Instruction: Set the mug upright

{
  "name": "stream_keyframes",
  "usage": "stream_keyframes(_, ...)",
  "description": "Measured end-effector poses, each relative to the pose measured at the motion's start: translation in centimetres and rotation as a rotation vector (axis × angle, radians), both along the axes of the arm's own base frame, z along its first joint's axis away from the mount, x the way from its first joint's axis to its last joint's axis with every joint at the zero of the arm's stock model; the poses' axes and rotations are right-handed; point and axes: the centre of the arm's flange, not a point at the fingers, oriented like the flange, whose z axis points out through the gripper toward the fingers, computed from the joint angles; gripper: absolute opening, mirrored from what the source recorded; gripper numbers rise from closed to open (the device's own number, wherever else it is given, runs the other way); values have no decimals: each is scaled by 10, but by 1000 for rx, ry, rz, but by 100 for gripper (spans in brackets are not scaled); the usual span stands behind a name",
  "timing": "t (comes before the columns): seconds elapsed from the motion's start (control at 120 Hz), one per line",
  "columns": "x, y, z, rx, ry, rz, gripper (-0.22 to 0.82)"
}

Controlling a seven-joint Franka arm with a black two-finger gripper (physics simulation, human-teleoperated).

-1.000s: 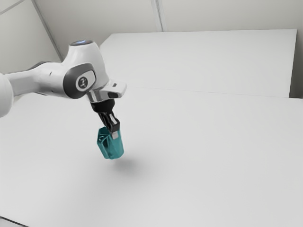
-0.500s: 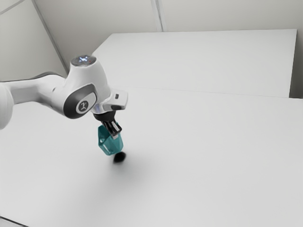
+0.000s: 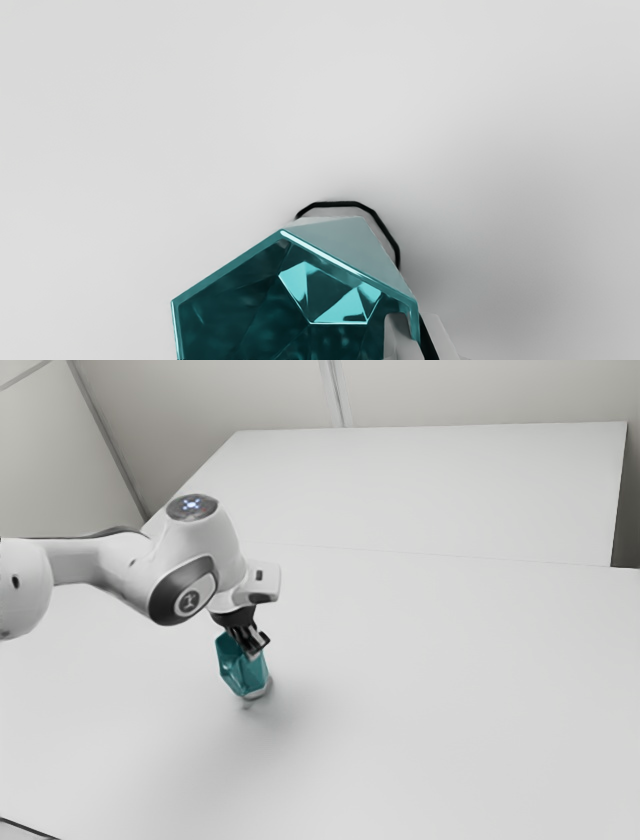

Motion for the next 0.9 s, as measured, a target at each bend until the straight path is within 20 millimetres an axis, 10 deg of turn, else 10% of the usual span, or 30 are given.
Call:
stream_keyframes(0.492, 2, -2, -4, -12, -9, 41, 3)
stream_keyframes(0.9, 3, -22, 46, -97, -46, 84, 37)
